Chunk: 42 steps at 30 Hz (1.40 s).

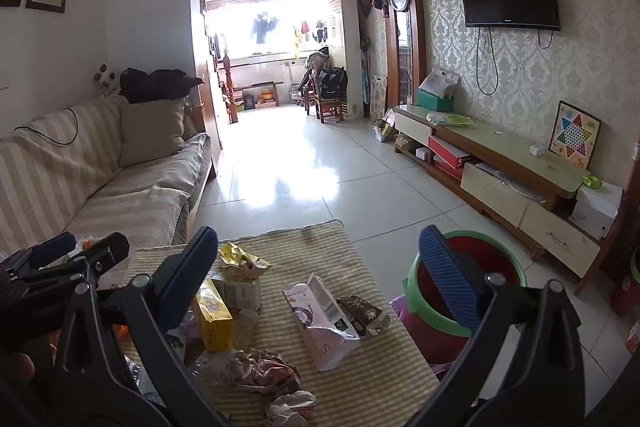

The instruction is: Collect trash

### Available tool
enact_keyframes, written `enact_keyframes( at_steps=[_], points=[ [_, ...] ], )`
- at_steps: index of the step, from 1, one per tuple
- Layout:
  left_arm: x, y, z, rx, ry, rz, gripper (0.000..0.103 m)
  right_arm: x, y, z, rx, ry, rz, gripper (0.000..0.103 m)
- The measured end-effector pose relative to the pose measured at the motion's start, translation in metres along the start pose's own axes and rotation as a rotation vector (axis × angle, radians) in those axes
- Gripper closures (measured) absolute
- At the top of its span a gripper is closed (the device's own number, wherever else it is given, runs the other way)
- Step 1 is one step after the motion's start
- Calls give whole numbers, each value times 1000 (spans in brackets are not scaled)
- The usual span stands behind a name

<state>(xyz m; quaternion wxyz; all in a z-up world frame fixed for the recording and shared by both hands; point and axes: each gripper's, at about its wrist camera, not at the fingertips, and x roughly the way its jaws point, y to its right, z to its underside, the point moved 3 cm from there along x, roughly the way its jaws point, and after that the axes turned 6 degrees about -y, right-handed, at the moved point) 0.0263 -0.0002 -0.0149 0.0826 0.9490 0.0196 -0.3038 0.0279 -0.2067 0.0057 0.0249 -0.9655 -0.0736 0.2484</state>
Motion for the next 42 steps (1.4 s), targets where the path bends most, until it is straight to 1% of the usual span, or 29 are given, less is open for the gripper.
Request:
enact_keyframes(
  at_steps=[8, 20, 21, 22, 25, 42],
  points=[
    [1, -1, 0, 4, -8, -10, 8, 0, 0, 0, -2, -4, 8, 4],
    [1, -3, 8, 10, -5, 0, 8, 0, 2, -1, 0, -1, 12, 4],
    [2, 3, 9, 9, -8, -1, 8, -1, 2, -1, -1, 1, 12, 4],
    [3, 8, 3, 8, -10, -2, 8, -1, 1, -1, -2, 3, 13, 4],
    [2, 6, 2, 5, -11, 3, 8, -1, 1, -1, -1, 1, 15, 4],
    [2, 4, 2, 5, -13, 3, 8, -1, 1, 0, -3, 2, 15, 4]
  ],
)
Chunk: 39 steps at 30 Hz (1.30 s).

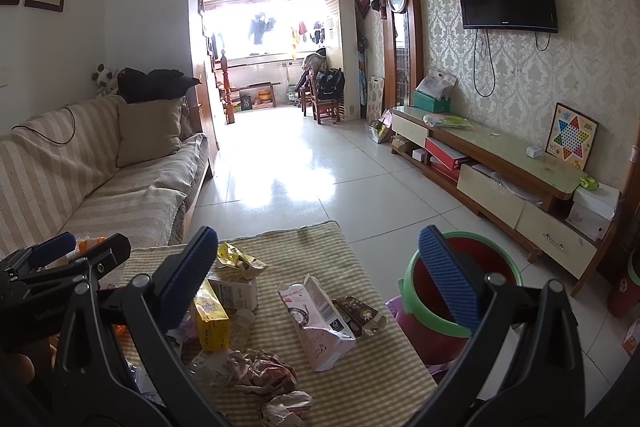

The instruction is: Collect trash

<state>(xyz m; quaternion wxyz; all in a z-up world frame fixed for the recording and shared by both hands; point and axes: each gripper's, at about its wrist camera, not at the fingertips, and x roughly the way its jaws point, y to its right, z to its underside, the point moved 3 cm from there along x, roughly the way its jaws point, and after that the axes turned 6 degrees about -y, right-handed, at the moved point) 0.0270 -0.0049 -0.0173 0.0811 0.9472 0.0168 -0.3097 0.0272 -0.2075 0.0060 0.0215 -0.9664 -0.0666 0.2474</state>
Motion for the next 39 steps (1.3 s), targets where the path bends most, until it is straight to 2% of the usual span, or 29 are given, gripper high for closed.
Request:
enact_keyframes(
  at_steps=[39],
  points=[
    [2, 1, 5, 1, -6, -2, 8, 2, 2, 5, 1, -5, 3, 4]
  ],
)
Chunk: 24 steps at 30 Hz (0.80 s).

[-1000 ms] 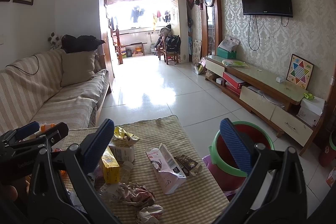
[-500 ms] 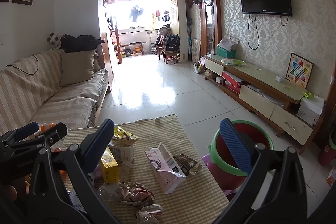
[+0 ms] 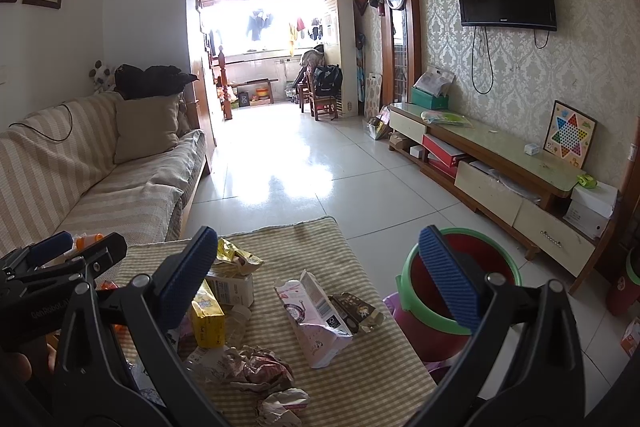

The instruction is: Collect trash

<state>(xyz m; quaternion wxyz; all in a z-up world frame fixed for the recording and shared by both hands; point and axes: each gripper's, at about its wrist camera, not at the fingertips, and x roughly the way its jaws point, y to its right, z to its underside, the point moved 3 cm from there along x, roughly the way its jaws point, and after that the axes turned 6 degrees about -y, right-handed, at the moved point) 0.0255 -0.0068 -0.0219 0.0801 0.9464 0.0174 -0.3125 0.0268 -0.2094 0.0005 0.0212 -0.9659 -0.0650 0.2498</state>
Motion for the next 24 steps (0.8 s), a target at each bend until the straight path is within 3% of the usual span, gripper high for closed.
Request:
enact_keyframes(
  at_steps=[17, 24],
  points=[
    [8, -13, 13, -14, -21, -18, 8, 2, 2, 9, -20, -18, 1, 4],
    [24, -70, 68, -78, -166, -67, 10, 20, -9, 32, -79, -115, -22, 4]
  ],
)
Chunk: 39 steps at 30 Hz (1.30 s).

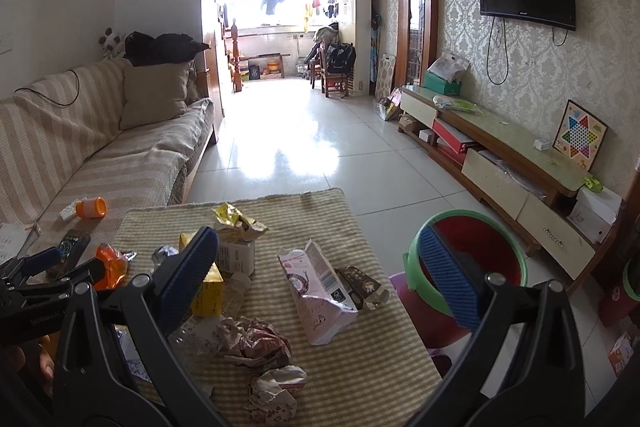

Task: Collect trash
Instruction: 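Grasp the white paper cup with the left tool while the right tool grasps the milk carton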

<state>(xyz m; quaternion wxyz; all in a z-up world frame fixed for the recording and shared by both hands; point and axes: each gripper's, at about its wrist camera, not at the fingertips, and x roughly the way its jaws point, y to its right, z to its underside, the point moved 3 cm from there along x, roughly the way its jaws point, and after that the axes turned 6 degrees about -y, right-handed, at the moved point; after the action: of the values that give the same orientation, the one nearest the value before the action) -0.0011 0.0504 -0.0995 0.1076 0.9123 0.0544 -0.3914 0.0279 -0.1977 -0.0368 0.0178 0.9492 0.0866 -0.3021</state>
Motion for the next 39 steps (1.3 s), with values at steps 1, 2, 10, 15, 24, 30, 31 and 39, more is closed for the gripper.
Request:
enact_keyframes(
  at_steps=[1, 2, 10, 15, 24, 30, 31, 39],
  points=[
    [5, -11, 10, -19, -32, -9, 10, 5, -1, 6, -8, -23, -2, 4],
    [10, -21, 21, -43, -67, -21, 10, 9, -2, 11, -17, -45, -2, 4],
    [47, -71, 82, -264, -286, -32, 10, 30, -14, 44, -74, -171, -16, 4],
    [57, -87, 84, -400, -287, -13, 10, 31, -26, 51, -76, -222, -104, 4],
    [95, -97, 89, -486, -376, 36, 31, 36, -66, 63, -117, -289, -267, 4],
    [88, -82, 86, -448, -322, 130, 84, 40, -90, 65, -151, -336, -371, 4],
    [85, -79, 85, -433, -316, 145, 88, 42, -95, 65, -149, -344, -411, 4],
    [44, -86, 105, -323, -291, 69, 92, 72, -136, 65, -98, -459, -635, 5]
  ],
)
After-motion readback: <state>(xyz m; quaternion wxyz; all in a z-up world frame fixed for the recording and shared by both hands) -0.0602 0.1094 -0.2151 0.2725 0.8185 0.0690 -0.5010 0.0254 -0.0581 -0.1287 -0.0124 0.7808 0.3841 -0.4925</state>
